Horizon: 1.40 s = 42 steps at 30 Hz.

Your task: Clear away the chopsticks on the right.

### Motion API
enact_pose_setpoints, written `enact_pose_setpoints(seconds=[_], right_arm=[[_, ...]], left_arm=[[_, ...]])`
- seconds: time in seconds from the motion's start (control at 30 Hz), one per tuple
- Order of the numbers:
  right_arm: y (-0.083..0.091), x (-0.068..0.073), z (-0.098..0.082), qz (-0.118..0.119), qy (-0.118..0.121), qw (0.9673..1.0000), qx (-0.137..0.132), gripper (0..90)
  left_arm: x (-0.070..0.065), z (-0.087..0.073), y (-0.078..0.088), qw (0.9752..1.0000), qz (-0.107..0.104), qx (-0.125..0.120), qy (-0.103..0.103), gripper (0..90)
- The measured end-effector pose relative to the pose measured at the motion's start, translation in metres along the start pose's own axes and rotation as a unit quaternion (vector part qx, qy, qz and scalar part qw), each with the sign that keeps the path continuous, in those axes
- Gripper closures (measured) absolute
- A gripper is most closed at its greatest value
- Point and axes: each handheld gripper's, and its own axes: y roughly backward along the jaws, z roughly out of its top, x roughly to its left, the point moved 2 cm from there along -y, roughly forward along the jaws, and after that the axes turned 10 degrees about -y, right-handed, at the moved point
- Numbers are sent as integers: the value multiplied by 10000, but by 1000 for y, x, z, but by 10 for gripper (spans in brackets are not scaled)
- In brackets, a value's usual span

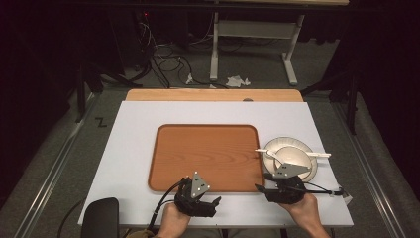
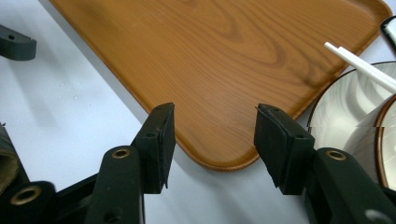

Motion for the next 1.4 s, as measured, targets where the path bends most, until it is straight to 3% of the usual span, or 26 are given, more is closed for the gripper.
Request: enact_pose_setpoints(seconds=[0.5, 0.67, 0.87, 1.17, 1.4], right_arm=[[9, 0, -2, -21, 20, 9999, -151, 505], [16, -2, -2, -86, -75, 9995, -305, 522], [34, -7, -3, -234, -412, 9960, -751, 589], [41, -8, -8, -381, -396, 9958, -733, 621], [54, -14, -14, -562, -560, 9934, -828, 647]], left_arm=[[-1, 1, 1, 10000, -26, -23, -31, 163], [-1, 1, 0, 10000, -44, -8, -42, 163], [-1, 2, -1, 9999, -82, -15, -64, 163], [-1, 6, -5, 9998, -158, -29, -78, 163], [-3, 9, -9, 9996, -235, -23, -133, 163]])
